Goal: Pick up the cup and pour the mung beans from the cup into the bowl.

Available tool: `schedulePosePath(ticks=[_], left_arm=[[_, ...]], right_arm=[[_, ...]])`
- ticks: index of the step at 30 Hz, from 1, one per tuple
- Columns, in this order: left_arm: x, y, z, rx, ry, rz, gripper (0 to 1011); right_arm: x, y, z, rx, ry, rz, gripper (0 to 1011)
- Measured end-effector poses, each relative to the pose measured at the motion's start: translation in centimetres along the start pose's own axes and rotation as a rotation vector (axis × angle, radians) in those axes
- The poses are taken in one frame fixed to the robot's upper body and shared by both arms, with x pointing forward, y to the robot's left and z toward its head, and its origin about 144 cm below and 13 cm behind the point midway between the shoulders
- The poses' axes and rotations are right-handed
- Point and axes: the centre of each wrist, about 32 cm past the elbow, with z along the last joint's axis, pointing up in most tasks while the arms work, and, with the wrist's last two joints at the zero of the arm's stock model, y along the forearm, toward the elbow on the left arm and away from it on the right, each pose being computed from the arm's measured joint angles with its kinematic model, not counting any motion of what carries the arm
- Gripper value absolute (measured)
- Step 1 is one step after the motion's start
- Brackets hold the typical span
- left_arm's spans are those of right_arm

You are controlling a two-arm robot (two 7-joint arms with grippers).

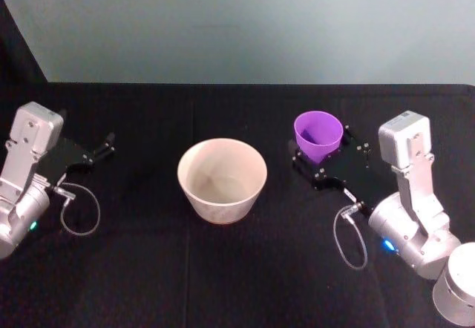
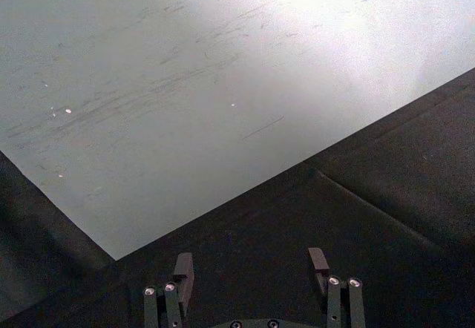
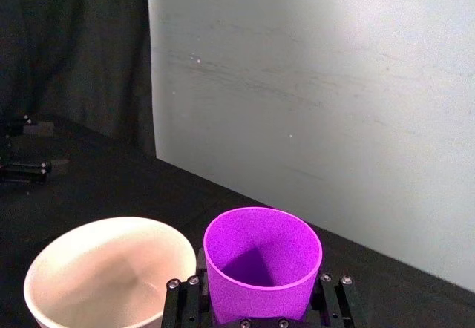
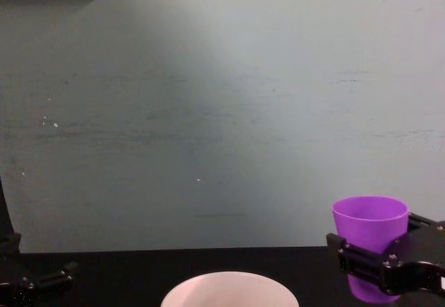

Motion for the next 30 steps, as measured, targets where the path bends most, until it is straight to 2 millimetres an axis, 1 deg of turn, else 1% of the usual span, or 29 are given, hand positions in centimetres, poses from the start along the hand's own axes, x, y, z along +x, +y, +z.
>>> schedulePosePath(ticks=[12, 19, 22, 30], left_arm=[[0.0, 0.0, 0.0, 0.000, 0.000, 0.000, 1000], [0.0, 0.0, 0.0, 0.000, 0.000, 0.000, 1000], [0.0, 0.0, 0.0, 0.000, 0.000, 0.000, 1000], [0.0, 0.0, 0.0, 0.000, 0.000, 0.000, 1000]], right_arm=[[-0.3, 0.9, 2.3, -0.026, -0.185, 0.020, 731], [-0.3, 1.6, 3.2, -0.048, -0.269, 0.048, 731], [-0.3, 2.1, 3.8, -0.069, -0.338, 0.073, 731], [-0.7, 2.9, 4.8, -0.104, -0.462, 0.112, 731]])
